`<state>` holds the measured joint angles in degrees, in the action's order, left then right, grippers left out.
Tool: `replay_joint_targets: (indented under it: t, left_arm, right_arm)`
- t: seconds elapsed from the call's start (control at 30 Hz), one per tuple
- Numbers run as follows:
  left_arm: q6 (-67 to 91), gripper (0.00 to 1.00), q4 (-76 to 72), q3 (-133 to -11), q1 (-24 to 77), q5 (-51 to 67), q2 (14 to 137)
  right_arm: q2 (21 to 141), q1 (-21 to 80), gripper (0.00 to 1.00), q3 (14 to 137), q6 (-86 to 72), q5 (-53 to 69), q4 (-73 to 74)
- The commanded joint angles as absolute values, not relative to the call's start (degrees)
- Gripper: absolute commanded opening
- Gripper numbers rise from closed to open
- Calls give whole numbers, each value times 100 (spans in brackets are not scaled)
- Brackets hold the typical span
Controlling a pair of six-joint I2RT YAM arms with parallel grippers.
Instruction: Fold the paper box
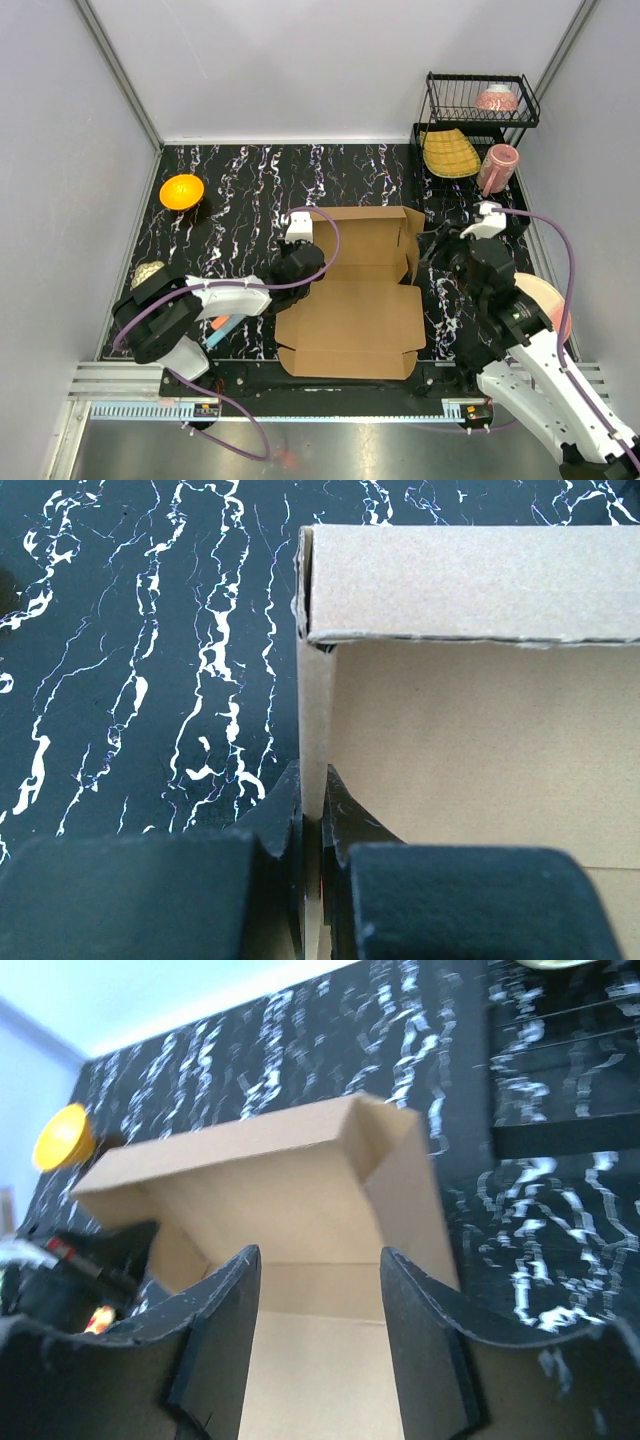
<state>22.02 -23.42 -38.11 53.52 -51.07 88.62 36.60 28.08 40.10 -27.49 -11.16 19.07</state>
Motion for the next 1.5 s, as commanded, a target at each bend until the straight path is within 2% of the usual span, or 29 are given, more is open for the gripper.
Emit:
replay_joint_targets:
  t: [0.0,0.1,0.2,0.53,0.83,1.47]
  left_arm:
    - [2268,0,-1643,-3630,5405,-4887,9035]
    - [2250,0,-1652,-3595,5405,-4887,8974]
    - [2259,0,-1670,-3560,5405,-4878,8965]
    - [2206,0,-1696,-3524,5432,-4878,8921]
    - [2092,0,-1740,-3516,5475,-4887,8930]
    - [1811,0,-1872,-3463,5572,-4939,8798]
  right_arm:
    - [3717,2821,54,4131,-2917,-2802,2495]
    - [3998,2769,49,4035,-3242,-3225,2628]
    - [4428,2646,45,3982,-3331,-3042,2418]
    - [5502,2549,48,3771,-3120,-2084,1363]
    - [5748,2549,54,3542,-2874,-1337,493]
    - [6504,2549,75,3594,-2443,-1468,-843]
